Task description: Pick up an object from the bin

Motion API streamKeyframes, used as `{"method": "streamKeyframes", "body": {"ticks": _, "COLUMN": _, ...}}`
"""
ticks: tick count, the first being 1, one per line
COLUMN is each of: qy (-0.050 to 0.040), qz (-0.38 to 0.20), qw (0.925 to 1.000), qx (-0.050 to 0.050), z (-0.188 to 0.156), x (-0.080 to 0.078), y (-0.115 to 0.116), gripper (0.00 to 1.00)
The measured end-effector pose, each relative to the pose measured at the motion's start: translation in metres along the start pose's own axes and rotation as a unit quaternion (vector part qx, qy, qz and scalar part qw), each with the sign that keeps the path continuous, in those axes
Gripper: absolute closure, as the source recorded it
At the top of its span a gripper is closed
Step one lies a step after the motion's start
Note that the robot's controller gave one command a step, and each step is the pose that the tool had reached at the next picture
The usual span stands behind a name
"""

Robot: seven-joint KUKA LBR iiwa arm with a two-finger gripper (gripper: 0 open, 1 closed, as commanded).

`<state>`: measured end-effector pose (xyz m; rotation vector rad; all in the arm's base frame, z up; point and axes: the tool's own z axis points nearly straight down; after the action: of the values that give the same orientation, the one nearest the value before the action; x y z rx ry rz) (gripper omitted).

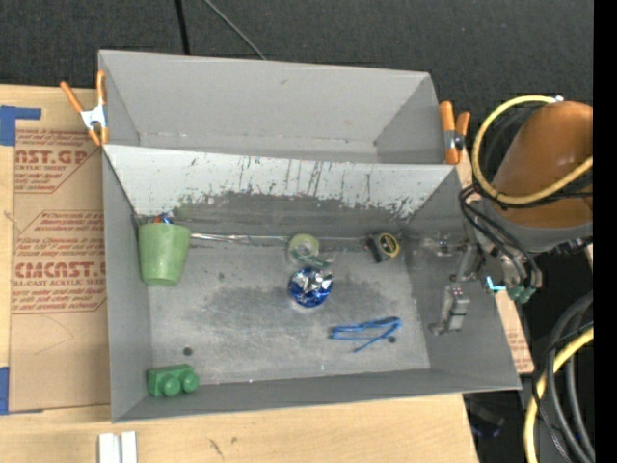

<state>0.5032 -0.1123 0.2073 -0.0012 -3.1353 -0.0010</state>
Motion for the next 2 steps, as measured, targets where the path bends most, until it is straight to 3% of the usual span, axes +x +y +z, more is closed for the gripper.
{"method": "streamKeyframes", "body": {"ticks": 1, "qy": 0.0, "qz": 0.0, "qw": 1.0, "qx": -0.001, "z": 0.1421, "x": -0.006, "y": 0.0142, "gripper": 0.0}}
{"method": "streamKeyframes", "body": {"ticks": 2, "qy": -0.0033, "qz": 0.0, "qw": 1.0, "qx": 0.0, "z": 0.1378, "x": -0.008, "y": 0.0138, "gripper": 1.0}}
